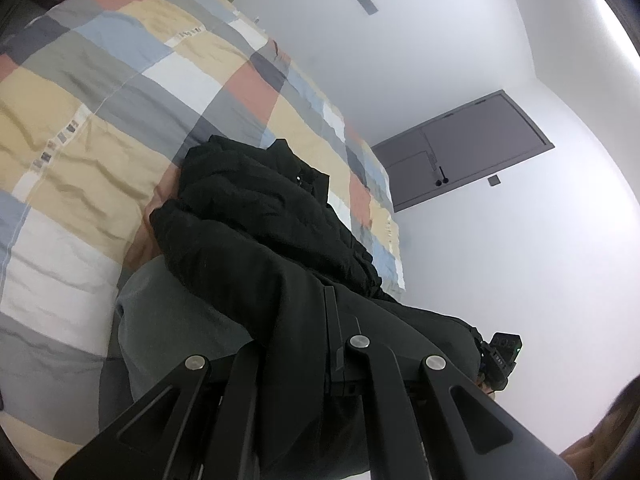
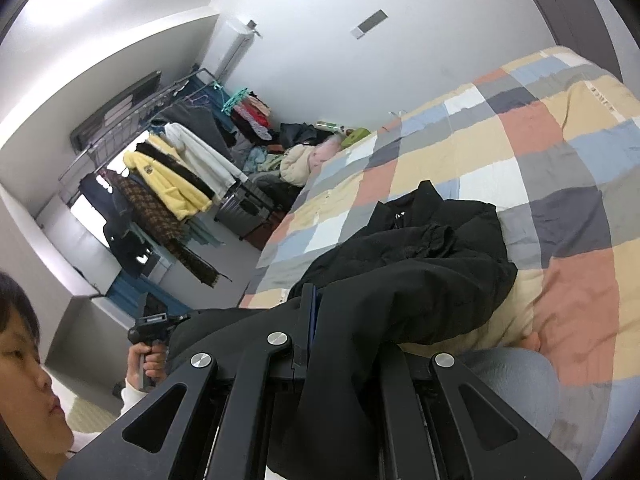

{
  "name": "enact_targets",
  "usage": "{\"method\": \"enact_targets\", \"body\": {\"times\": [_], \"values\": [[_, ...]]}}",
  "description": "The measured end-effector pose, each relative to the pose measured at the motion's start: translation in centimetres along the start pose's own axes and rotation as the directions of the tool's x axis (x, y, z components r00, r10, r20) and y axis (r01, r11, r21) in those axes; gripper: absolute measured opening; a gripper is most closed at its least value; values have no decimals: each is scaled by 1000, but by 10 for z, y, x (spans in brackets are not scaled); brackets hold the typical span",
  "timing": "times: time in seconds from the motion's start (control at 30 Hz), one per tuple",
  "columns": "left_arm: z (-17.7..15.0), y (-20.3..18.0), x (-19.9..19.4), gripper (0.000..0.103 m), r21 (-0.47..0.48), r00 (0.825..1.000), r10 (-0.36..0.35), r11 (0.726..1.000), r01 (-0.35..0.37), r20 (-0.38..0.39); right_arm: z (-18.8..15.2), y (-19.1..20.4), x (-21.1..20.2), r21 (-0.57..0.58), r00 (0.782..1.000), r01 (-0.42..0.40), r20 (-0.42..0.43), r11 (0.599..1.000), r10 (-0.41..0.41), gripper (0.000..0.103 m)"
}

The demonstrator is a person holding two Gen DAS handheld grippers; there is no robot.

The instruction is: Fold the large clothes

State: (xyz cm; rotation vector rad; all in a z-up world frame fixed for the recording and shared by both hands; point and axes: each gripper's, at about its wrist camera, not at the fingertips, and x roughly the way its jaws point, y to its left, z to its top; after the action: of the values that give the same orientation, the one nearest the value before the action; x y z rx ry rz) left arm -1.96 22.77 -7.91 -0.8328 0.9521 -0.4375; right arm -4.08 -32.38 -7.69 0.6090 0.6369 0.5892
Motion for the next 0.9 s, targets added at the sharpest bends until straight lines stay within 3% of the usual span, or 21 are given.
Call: {"method": "enact_targets", "body": {"times": [0.3, 0.6, 0.77, 0.9], "values": [[68, -14, 31, 4, -38, 1000, 24, 999, -23, 18, 69, -38, 39, 131, 1000, 23, 13, 991, -25, 5], [147, -29, 83, 5, -65, 990, 132, 989, -129, 45, 143, -87, 105, 268, 995, 87, 12, 959, -94, 5], [197, -23, 133, 5, -96, 970, 241, 967, -236, 43, 171, -125, 153, 361, 987, 154, -4, 920, -163, 5], [226, -10, 179, 6, -121, 944, 329, 938, -324, 24, 181, -164, 191, 454, 973, 223, -47, 863, -227, 5]]}}
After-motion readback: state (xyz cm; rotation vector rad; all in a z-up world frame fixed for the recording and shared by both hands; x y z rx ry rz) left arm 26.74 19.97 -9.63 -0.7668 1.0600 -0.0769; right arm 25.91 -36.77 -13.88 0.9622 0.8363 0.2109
